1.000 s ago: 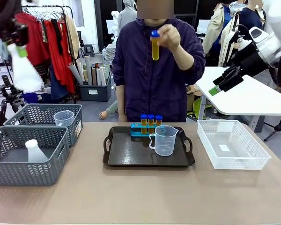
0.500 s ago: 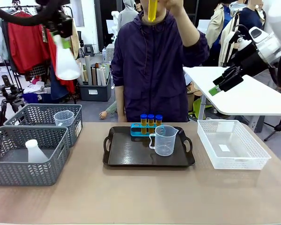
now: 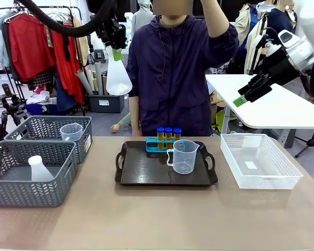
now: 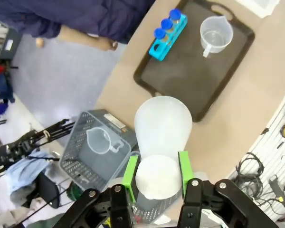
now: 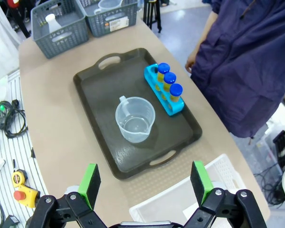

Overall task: Prepare the laboratory tools.
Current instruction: Pick up one Small flask and place it on the Handle tray.

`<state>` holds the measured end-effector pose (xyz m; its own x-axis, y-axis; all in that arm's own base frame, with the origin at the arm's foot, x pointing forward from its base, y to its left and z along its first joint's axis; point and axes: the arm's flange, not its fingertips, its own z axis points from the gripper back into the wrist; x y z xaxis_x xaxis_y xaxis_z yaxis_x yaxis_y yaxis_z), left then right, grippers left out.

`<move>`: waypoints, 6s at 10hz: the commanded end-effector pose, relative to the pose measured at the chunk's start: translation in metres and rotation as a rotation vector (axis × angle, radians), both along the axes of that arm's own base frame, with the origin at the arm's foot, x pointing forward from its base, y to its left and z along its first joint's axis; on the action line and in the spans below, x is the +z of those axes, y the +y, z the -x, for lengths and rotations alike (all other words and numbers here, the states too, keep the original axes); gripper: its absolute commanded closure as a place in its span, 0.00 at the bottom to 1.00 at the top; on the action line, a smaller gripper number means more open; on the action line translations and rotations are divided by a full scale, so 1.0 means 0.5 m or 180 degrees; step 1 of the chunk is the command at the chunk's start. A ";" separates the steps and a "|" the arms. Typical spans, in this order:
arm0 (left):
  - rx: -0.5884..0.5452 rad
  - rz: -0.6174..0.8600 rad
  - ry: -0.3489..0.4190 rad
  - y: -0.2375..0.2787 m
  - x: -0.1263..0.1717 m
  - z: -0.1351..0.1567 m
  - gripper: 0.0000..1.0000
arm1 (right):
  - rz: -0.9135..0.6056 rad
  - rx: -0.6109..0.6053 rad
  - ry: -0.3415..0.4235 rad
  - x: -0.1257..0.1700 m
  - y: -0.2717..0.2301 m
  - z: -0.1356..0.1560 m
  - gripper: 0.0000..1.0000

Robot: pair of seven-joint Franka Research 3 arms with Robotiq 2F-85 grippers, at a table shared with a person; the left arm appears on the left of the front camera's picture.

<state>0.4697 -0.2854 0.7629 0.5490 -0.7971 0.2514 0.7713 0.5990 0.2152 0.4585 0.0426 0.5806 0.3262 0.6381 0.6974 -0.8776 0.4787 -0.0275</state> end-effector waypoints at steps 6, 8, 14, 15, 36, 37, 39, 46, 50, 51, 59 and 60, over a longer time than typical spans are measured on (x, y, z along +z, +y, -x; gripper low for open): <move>0.0107 -0.0115 0.0148 -0.003 -0.031 0.012 1.00 | -0.0054 0.0020 -0.0015 0.002 0.000 -0.001 0.00; -0.0043 -0.0262 0.0218 -0.068 -0.072 0.001 1.00 | -0.0054 0.0020 -0.0015 0.002 0.000 -0.001 0.00; -0.0496 -0.0282 0.0545 -0.203 -0.236 -0.010 1.00 | -0.0054 0.0020 -0.0015 0.002 0.000 -0.001 0.00; -0.0479 -0.0276 0.0504 -0.212 -0.266 -0.007 1.00 | -0.0054 0.0020 -0.0015 0.002 0.000 -0.001 0.00; -0.0264 -0.0222 0.0509 -0.147 -0.284 -0.034 1.00 | -0.0054 0.0020 -0.0015 0.002 0.000 -0.001 0.00; -0.0264 -0.0222 0.0509 -0.147 -0.284 -0.034 1.00 | -0.0054 0.0020 -0.0015 0.002 0.000 -0.001 0.00; -0.0273 -0.0223 0.0521 -0.151 -0.289 -0.036 1.00 | -0.0054 0.0020 -0.0015 0.002 0.000 -0.001 0.00; -0.0643 -0.0500 0.0664 -0.221 -0.399 -0.099 1.00 | -0.0054 0.0020 -0.0015 0.002 0.000 -0.001 0.00; -0.0678 -0.0504 0.0681 -0.229 -0.507 -0.125 1.00 | -0.0054 0.0020 -0.0015 0.002 0.000 -0.001 0.00; -0.0638 -0.0493 0.0641 -0.230 -0.530 -0.135 1.00 | -0.0054 0.0020 -0.0015 0.002 0.000 -0.001 0.00; -0.0541 -0.0315 0.0763 -0.233 -0.642 -0.159 1.00 | -0.0054 0.0020 -0.0015 0.002 0.000 -0.001 0.00; -0.0574 -0.0339 0.0837 -0.234 -0.653 -0.153 1.00 | -0.0054 0.0020 -0.0015 0.002 0.000 -0.001 0.00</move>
